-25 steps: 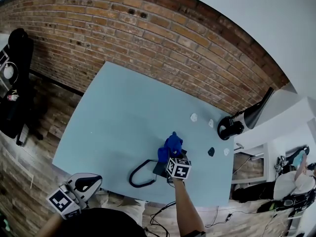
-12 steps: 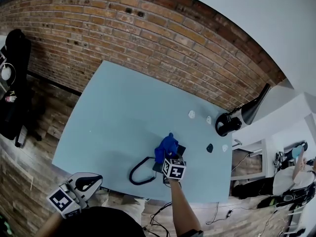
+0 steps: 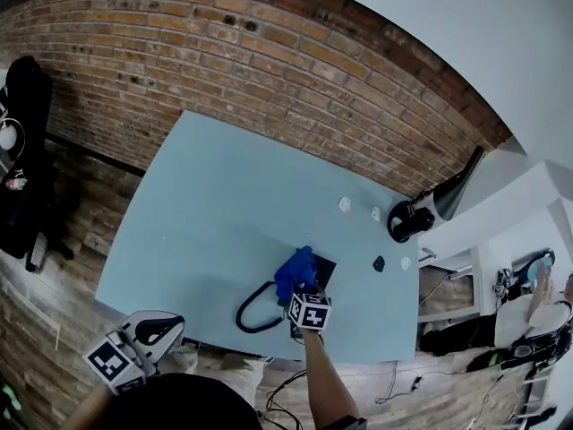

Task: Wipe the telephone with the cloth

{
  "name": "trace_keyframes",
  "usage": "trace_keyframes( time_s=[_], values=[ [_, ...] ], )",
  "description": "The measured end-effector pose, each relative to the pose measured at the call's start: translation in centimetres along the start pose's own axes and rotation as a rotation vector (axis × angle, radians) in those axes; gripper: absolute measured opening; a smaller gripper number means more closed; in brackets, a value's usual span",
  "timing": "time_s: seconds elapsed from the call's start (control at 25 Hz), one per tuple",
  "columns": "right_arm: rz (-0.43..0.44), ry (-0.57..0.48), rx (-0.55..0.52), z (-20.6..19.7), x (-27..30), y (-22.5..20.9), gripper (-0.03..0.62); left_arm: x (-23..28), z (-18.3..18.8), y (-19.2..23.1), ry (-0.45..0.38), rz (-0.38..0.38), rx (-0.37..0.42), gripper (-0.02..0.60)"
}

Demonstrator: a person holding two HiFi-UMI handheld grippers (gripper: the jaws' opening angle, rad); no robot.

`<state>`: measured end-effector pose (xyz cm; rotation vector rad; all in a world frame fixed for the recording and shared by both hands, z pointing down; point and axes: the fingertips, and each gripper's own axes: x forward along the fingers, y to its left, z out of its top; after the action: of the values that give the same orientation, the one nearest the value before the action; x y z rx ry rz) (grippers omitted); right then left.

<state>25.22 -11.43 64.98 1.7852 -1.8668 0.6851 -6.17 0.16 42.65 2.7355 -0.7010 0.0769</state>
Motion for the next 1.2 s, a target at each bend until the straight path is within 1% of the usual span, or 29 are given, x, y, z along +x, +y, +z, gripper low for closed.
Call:
trace_keyframes(
  time_s=[0.16, 0.28, 0.56, 0.8, 0.96, 1.12, 1.2],
  values=[
    [0.001, 0.007, -0.002, -0.8, -0.4, 0.7, 0.098, -0.3, -0.3, 0.2, 0.011, -0.002, 0.017, 0.012],
    [0.004, 0.018, -0.009, -1.4, -0.5, 1.2, 0.097, -0.5, -1.1, 0.6, 0.031, 0.007, 0.011, 0.012],
    [0.012, 0.035, -0.003, -2.7, -0.9, 1.8, 0.097, -0.2, -0.8, 0.4, 0.016, -0.008, 0.007, 0.012],
    [0.009, 0.042, 0.012, -4.0, -1.3, 2.4, 0.097, 0.1, -0.9, 0.6, 0.036, -0.011, -0.01, 0.012],
    [0.012, 0.053, 0.004, -5.0, -1.8, 3.0, 0.097, 0.5, -0.8, 0.4, 0.035, -0.023, -0.005, 0.012],
    [0.024, 0.076, -0.023, -6.6, -2.2, 4.1, 0.097, 0.3, -1.3, 0.6, 0.039, -0.023, -0.017, 0.012],
    [0.023, 0.084, -0.024, -7.2, -2.5, 4.4, 0.097, 0.2, -1.2, 0.9, 0.037, -0.023, -0.009, 0.012]
  ],
)
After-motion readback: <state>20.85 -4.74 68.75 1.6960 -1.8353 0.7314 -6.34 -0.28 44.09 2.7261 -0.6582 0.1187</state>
